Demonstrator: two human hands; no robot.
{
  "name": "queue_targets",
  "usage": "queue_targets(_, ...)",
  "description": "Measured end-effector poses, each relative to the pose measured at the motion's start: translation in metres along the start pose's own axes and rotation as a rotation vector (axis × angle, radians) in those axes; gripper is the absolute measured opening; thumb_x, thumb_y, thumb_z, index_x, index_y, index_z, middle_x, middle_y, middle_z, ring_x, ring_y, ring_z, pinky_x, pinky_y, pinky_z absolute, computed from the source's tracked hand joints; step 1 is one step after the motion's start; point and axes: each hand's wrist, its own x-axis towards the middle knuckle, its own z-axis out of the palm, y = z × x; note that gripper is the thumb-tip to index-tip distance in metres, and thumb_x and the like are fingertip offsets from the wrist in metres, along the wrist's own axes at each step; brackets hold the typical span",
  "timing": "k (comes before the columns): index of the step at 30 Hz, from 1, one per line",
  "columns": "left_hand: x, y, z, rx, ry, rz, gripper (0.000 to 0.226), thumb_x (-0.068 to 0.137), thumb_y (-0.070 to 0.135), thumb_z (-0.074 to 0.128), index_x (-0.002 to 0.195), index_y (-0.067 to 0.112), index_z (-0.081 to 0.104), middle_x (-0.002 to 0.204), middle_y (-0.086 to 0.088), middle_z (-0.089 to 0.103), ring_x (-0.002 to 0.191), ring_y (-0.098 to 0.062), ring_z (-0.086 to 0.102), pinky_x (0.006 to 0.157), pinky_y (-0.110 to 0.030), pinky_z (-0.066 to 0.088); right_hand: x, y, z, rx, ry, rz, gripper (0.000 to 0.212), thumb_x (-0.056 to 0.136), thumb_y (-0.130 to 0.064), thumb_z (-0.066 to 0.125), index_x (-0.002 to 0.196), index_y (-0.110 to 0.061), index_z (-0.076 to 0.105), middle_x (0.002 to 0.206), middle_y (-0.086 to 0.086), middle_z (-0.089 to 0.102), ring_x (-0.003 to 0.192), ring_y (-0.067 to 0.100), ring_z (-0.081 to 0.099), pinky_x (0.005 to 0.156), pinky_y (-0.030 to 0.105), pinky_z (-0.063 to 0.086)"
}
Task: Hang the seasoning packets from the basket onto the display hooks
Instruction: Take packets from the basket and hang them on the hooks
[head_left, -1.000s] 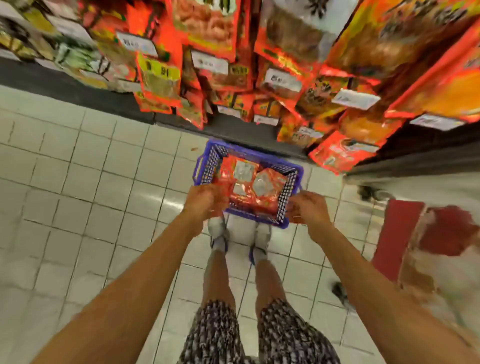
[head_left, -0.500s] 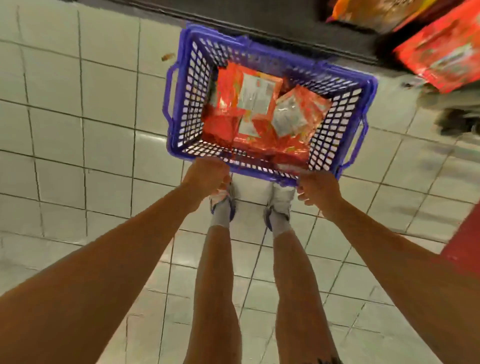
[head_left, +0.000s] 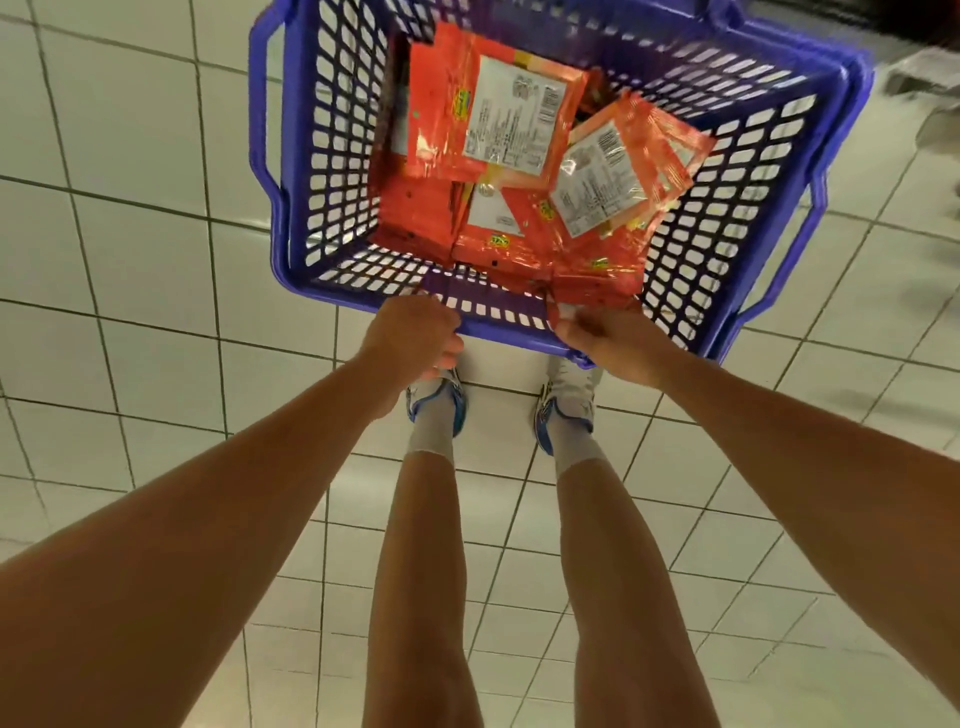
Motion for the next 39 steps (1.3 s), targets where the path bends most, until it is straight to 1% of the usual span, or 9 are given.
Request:
queue_targets(6,-0.006,0.001,0.011,0.077,0.026,0.107,0.026,0.100,0.011,0.053,0.119,-0.002,0.065,0.119,-0.023,0.070,0.104,-0.036,0.070,0.091,-0.044,0.059,-0.034,0.004,-0.005,-0.087,0.149,-0.188,0.033,0.100,-0.021,0.059,0.131,-0.025,0.067,0.125,0.005,0.069,0.111,0.030,0.064,0.091,0.033,0.050)
queue_targets(12,0.000,0.014,0.023,0.421,0.005,0.546,0.057,0.090,0.008,0.069,0.144,0.019,0.052,0.137,-0.002,0.057,0.122,-0.019,0.055,0.096,-0.023,0.040,-0.030,-0.034,-0.050,0.126,0.111,-0.302,0.017,0.097,-0.015,0.064,0.105,-0.009,0.078,0.086,0.011,0.074,0.077,0.023,0.067,0.074,0.041,0.052)
queue_targets(17,0.020,0.032,0.017,0.319,0.154,0.466,0.029,0.101,0.029,0.060,0.122,0.011,0.068,0.110,-0.007,0.073,0.083,-0.019,0.067,0.057,-0.016,0.048,0.003,-0.051,-0.084,0.576,0.309,-0.234,0.018,0.087,-0.014,0.076,0.094,-0.031,0.074,0.090,-0.016,0.074,0.084,0.002,0.069,0.078,0.023,0.054)
queue_targets(20,0.034,0.039,0.005,0.004,0.118,0.374,0.022,0.100,0.022,0.062,0.120,0.020,0.070,0.115,-0.001,0.074,0.093,-0.018,0.072,0.072,-0.029,0.059,0.045,-0.033,-0.090,0.798,0.520,0.058,0.025,0.090,-0.019,0.072,0.115,-0.019,0.069,0.112,0.001,0.073,0.088,0.014,0.068,0.069,0.030,0.053)
queue_targets(22,0.043,0.041,-0.003,-0.208,0.066,0.283,0.021,0.100,0.016,0.061,0.119,0.021,0.070,0.116,0.000,0.075,0.098,-0.021,0.073,0.077,-0.037,0.060,0.075,-0.013,-0.087,0.596,0.604,0.308,0.043,0.089,-0.031,0.073,0.127,-0.014,0.063,0.119,0.005,0.070,0.088,0.017,0.067,0.065,0.027,0.049)
queue_targets(27,0.055,0.032,-0.012,-0.368,-0.043,0.186,0.024,0.101,0.011,0.059,0.122,0.017,0.068,0.111,-0.002,0.077,0.099,-0.026,0.075,0.081,-0.048,0.062,0.117,0.013,-0.067,0.404,0.608,0.440,0.072,0.083,-0.038,0.078,0.140,-0.009,0.046,0.139,0.015,0.053,0.115,0.031,0.060,0.087,0.039,0.056)
queue_targets(30,0.054,0.026,-0.011,-0.368,-0.042,0.157,0.022,0.100,0.011,0.059,0.119,0.018,0.068,0.114,-0.003,0.076,0.101,-0.026,0.074,0.084,-0.048,0.060,0.116,0.010,-0.055,0.396,0.621,0.453,0.047,0.083,-0.030,0.076,0.123,-0.010,0.061,0.111,0.008,0.068,0.077,0.020,0.059,0.051,0.023,0.041)
queue_targets(35,0.046,0.019,-0.014,-0.350,-0.015,0.153,0.019,0.100,0.010,0.058,0.106,0.024,0.069,0.106,0.003,0.078,0.100,-0.023,0.073,0.083,-0.047,0.060,0.099,0.002,-0.044,0.662,0.563,0.429,0.015,0.085,-0.018,0.069,0.096,-0.007,0.069,0.090,0.010,0.072,0.072,0.024,0.064,0.063,0.037,0.055)
queue_targets(39,0.038,0.016,-0.016,-0.372,0.053,0.156,0.019,0.100,0.009,0.057,0.105,0.023,0.070,0.102,0.002,0.079,0.097,-0.023,0.075,0.088,-0.054,0.059,0.088,-0.009,-0.042,1.048,0.395,0.410,0.013,0.083,0.002,0.065,0.092,-0.005,0.071,0.079,0.012,0.072,0.057,0.019,0.062,0.053,0.029,0.051)
